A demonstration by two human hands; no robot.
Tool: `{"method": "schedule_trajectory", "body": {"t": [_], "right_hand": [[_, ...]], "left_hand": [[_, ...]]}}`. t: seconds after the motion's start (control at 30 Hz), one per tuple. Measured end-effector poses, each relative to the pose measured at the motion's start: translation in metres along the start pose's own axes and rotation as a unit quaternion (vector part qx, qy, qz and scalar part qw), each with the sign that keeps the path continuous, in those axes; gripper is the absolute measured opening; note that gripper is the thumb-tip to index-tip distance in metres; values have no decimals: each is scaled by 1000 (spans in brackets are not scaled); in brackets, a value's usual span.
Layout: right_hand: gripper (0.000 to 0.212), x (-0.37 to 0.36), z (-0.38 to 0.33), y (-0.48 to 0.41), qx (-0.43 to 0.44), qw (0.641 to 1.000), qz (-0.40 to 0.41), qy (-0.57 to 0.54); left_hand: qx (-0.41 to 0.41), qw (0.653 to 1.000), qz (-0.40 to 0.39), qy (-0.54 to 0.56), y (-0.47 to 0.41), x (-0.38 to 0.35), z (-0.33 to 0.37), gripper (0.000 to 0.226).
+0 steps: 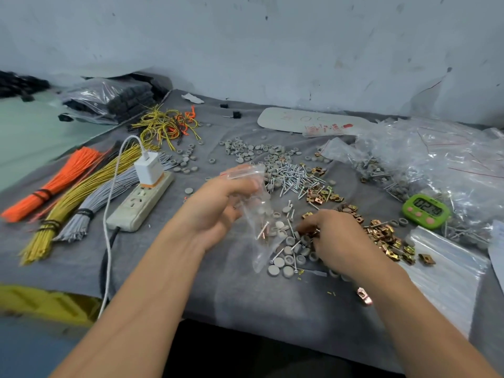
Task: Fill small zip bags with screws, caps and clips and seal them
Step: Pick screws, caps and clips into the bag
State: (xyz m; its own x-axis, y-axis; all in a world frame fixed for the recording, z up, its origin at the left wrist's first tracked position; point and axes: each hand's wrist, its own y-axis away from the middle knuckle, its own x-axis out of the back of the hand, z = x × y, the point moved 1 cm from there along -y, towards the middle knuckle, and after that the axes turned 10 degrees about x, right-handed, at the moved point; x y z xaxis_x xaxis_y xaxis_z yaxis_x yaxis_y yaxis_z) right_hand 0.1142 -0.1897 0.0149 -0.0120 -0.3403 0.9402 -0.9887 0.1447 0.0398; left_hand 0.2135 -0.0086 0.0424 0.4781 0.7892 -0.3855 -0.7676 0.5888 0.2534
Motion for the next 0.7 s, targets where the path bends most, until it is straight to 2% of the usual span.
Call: {"method": "schedule_trajectory", "body": {"t": [0.1, 0.2, 0.27, 0.33, 0.4, 0.43, 0.5, 0.6, 0.63, 0.7], "right_hand": [[47, 6, -5, 1, -49, 995, -44, 72], [39, 8, -9, 5, -48, 991, -61, 112], [37, 8, -10, 7, -43, 987, -73, 140], [25, 9, -11, 7, -37, 986, -61, 151], [20, 9, -9, 8, -39, 986, -45, 154], [22, 10, -7, 8, -45, 987, -40, 152], [24, 11, -4, 7, -51, 988, -39, 138], [20, 11, -2, 6, -51, 989, -31, 137], [21, 10, -2, 5, -49, 988, -26, 147], [19, 9, -2, 6, -49, 986, -24, 159]], "left_hand": [[8, 993, -60, 98, 2, 5, 2, 29], [-2, 980, -103, 168, 5, 12, 4, 40], [-4, 977, -105, 183, 6, 15, 5, 37], [-9, 982, -80, 173, 6, 17, 6, 17], [-25, 979, -66, 190, 6, 16, 8, 18], [-43, 982, -54, 177, 5, 15, 8, 21], [-85, 993, 7, 84, 1, 11, 7, 26], [-165, 985, 55, 7, -4, 7, 3, 40], [-195, 976, 87, -40, -6, 7, 1, 47], [-240, 930, 201, -190, -11, 6, -6, 58]]}}
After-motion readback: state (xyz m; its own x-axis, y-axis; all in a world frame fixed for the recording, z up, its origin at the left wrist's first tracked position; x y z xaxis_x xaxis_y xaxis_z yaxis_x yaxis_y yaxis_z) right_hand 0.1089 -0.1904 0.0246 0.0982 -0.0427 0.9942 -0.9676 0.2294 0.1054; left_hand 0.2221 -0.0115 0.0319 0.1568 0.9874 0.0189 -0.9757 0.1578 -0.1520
